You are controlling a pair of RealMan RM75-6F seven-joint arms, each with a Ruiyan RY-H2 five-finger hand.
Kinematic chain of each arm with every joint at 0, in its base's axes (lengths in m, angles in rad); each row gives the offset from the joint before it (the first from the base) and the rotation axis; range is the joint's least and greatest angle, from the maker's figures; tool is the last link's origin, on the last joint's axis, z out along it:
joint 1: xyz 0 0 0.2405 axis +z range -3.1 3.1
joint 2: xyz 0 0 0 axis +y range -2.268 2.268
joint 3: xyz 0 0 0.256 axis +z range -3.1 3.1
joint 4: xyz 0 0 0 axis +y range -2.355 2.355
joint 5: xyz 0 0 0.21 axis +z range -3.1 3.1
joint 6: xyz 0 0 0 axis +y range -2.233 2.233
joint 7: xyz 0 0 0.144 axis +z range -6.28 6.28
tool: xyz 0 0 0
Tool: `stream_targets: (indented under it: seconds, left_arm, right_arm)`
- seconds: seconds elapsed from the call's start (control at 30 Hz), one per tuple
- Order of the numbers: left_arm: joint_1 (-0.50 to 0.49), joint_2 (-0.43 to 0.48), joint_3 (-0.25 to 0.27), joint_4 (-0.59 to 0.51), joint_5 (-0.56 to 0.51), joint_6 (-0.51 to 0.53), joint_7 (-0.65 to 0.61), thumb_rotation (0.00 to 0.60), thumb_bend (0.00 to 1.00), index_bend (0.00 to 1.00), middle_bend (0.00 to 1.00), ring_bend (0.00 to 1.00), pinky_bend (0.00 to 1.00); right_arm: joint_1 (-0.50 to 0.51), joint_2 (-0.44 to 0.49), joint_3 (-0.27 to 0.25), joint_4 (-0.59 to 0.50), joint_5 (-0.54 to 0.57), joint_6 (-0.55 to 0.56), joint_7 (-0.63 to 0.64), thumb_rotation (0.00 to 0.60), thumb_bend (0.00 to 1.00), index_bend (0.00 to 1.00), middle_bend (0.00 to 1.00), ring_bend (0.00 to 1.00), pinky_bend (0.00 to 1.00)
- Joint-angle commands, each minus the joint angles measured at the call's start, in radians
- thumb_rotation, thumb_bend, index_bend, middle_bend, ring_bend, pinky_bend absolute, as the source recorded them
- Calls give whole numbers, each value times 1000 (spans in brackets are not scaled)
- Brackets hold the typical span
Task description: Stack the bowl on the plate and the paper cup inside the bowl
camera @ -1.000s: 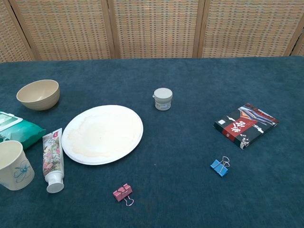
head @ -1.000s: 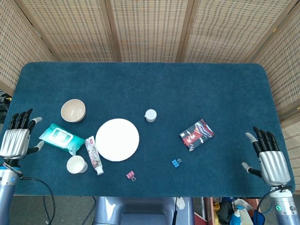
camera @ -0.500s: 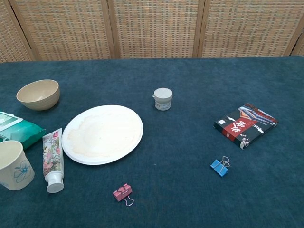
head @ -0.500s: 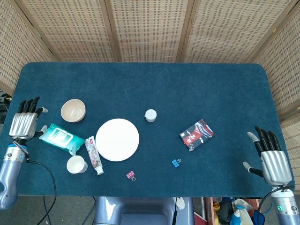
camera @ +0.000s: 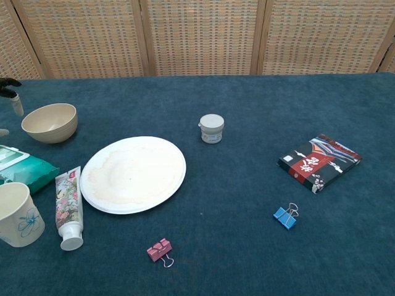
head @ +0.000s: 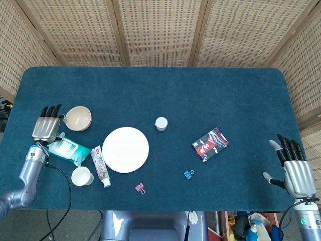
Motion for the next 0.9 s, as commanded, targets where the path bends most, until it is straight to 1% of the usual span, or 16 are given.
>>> stream_targets:
  seconds: [0.03,0.23,0.67,0.9]
  left_arm:
    - [-12,-20,10,21,-15,-9,12,600,326,378,0,0,0]
    - [-34,-57,20,69,-39,-29,23,600,361,391,0,0,0]
    - [-87,-136,26,158,-48,-49,33,600,378,423,0,0,0]
    - [-91,-180,33,212,-24,-18,14,600,444,577,18,0,19]
  right_arm:
    - [1,0,1,2,2,-3,3,600,126,102,0,0,0]
    - [1,1,2,4,6,-4,11,600,125,103,0,0,0]
    - [0,3,4,6,9,-4,26,600,125,102,0,0,0]
    - [-4,2,8,14,2,13,51,600,126,102,0,0,0]
